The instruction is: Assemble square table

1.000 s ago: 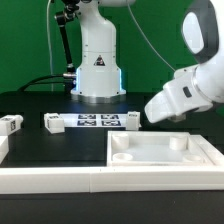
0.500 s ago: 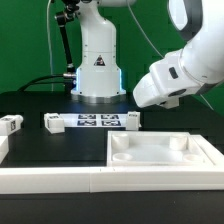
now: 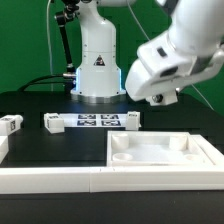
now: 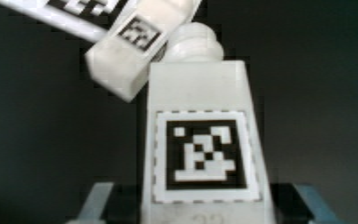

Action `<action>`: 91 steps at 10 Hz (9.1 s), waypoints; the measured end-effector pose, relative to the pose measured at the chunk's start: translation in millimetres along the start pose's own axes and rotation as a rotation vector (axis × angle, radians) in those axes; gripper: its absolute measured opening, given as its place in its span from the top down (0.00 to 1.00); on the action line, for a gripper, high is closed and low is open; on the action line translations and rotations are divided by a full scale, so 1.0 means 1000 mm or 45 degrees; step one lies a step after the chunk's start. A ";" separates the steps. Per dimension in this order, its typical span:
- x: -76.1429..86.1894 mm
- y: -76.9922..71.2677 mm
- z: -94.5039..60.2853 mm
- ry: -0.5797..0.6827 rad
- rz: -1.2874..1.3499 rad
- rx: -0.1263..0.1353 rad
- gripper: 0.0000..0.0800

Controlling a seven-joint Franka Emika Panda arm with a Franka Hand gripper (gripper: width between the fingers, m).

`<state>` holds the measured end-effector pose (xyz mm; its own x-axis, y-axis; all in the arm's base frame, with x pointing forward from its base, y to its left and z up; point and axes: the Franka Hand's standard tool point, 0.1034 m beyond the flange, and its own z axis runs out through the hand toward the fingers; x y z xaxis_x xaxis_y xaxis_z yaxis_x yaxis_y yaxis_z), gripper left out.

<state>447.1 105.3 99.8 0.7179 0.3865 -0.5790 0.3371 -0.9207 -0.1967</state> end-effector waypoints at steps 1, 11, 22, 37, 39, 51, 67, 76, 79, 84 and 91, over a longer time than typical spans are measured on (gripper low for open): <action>0.006 0.006 -0.013 0.088 -0.009 -0.013 0.64; 0.019 0.039 -0.044 0.860 -0.023 -0.168 0.64; 0.059 0.060 -0.085 1.088 -0.019 -0.205 0.64; 0.118 0.060 -0.114 1.405 0.028 -0.272 0.64; 0.119 0.063 -0.114 1.439 0.033 -0.290 0.64; 0.138 0.058 -0.102 1.456 0.028 -0.271 0.64; 0.143 0.060 -0.096 1.547 0.043 -0.308 0.19; 0.132 0.064 -0.110 1.385 0.041 -0.238 0.19; 0.137 0.055 -0.110 1.150 0.049 -0.121 0.19; 0.137 0.049 -0.100 0.751 0.025 0.038 0.19; 0.143 0.057 -0.106 0.779 0.088 0.045 0.19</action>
Offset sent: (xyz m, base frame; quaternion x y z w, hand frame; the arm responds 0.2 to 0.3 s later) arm 0.0000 0.0000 0.0000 0.0000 0.1938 0.0000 0.9810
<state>633.2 113.6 89.4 0.9602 0.2771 -0.0341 0.2644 -0.9419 -0.2071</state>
